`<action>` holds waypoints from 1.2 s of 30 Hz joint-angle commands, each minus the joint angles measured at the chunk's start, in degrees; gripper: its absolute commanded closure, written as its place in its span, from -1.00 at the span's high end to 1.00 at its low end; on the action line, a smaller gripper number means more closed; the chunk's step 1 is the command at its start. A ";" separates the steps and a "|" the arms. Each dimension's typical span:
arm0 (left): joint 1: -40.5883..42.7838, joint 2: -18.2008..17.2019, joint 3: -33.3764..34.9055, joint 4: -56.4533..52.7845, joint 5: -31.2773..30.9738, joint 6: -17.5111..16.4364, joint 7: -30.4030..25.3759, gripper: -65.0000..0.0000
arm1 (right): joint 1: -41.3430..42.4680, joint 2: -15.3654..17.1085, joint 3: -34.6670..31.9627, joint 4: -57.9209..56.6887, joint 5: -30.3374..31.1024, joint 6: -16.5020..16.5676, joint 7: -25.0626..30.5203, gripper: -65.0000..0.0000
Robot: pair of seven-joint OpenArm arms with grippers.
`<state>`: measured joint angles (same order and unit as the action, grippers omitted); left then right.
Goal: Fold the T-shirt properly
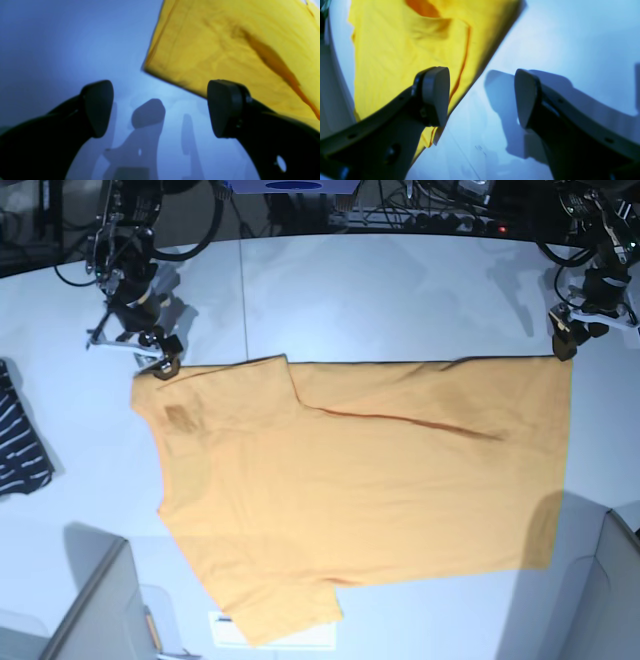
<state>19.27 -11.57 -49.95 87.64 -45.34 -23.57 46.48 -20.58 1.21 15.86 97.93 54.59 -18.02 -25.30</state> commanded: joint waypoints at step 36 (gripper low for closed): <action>-11.05 -0.95 0.24 -17.26 -0.59 -0.30 -0.90 -1.00 | 6.38 0.15 0.19 -12.00 0.58 7.43 9.87 -0.27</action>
<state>8.14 -11.62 -49.71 69.89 -46.48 -24.03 44.82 -14.06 1.23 15.90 85.49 55.07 -10.02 -14.48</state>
